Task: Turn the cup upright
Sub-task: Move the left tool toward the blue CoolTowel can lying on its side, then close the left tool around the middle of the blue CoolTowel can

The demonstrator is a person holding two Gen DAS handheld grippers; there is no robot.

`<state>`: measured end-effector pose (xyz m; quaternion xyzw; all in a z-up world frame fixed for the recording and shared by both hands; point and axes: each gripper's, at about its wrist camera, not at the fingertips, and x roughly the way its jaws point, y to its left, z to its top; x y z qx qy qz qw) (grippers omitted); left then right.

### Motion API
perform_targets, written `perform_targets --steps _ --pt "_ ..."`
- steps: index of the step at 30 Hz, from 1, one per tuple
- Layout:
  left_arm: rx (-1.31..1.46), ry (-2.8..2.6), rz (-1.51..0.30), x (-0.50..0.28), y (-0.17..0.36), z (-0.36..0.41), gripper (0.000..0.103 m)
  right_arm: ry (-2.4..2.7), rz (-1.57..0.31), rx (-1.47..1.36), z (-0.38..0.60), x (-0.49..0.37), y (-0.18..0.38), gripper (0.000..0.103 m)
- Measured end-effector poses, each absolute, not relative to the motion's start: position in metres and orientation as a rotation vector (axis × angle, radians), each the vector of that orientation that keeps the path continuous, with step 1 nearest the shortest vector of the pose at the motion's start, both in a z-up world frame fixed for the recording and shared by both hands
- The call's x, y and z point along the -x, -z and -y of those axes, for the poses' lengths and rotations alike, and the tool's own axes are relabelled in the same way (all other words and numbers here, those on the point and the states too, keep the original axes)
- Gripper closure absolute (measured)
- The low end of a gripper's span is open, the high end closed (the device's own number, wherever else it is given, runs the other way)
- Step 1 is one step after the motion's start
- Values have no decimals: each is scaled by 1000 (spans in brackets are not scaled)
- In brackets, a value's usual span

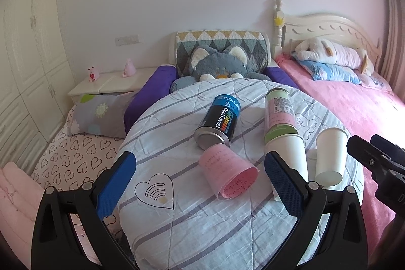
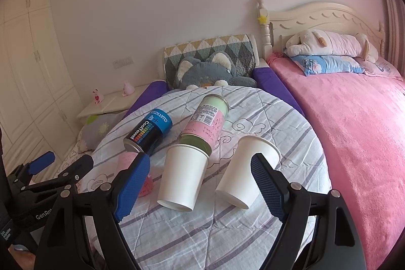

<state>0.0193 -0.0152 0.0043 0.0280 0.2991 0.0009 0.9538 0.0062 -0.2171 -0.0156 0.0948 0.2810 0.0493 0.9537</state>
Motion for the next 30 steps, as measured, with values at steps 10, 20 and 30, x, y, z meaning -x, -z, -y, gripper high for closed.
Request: perform_targets --steps 10,20,30 --pt "-96 -4 -622 -38 -10 16 0 -104 -584 -199 219 -18 18 20" --pt "-79 34 -704 -87 -3 19 0 -118 -581 -212 226 -44 19 20" --pt "-150 13 -811 -156 23 28 0 -147 -606 -243 231 -86 28 20"
